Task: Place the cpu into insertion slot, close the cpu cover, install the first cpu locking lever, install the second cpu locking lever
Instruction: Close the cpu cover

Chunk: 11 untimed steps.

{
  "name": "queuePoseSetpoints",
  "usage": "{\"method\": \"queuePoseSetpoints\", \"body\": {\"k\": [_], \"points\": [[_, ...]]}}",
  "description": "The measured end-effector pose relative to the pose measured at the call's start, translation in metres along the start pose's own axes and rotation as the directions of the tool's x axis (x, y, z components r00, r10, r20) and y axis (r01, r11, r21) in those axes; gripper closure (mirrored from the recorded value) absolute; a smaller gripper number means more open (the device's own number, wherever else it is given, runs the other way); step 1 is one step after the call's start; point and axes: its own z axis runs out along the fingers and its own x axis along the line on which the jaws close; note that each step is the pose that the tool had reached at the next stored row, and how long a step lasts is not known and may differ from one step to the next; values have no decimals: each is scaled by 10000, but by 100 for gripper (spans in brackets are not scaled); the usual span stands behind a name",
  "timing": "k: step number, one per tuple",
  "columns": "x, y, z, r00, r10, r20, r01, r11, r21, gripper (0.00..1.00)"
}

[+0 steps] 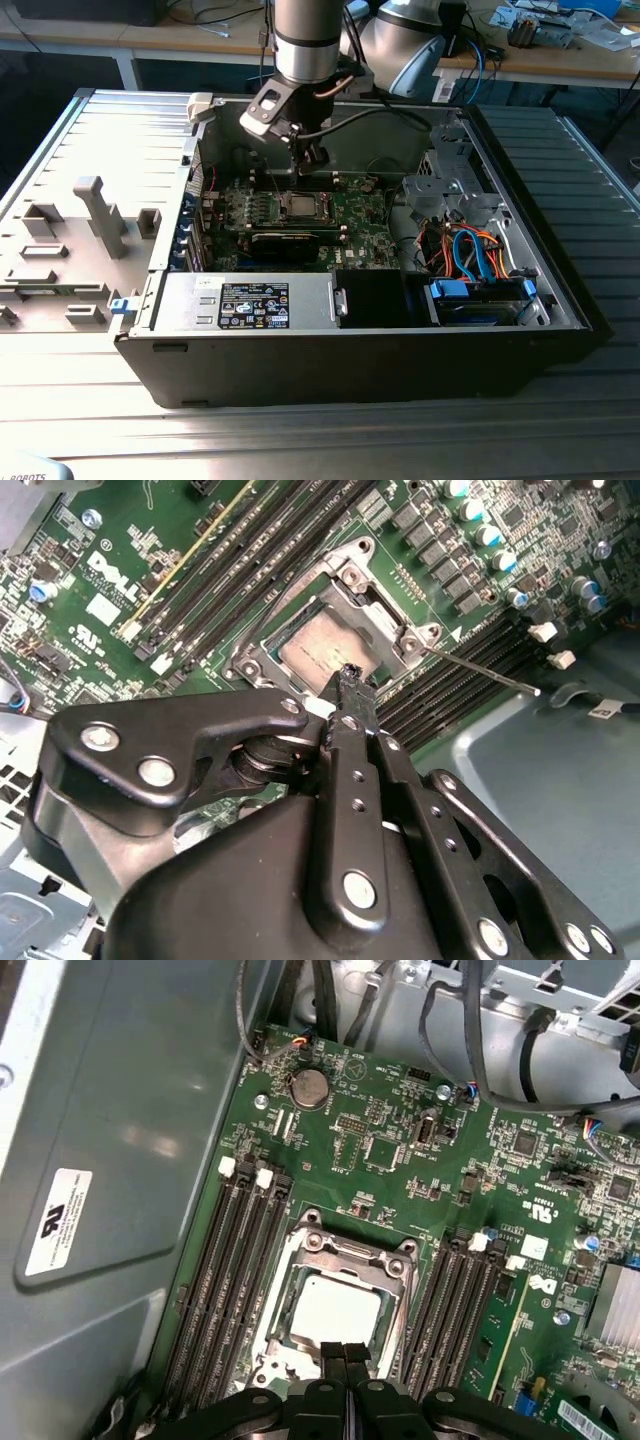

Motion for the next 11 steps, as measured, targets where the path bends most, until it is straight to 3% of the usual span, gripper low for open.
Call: {"method": "queuePoseSetpoints", "body": {"k": [4, 6, 11], "points": [[13, 4, 12, 9999, -112, 26, 112, 9999, 7, 89], [24, 7, 39, 9999, -112, 68, 112, 9999, 23, 89], [94, -37, 191, 9999, 122, 118, -123, 9999, 41, 89]]}}
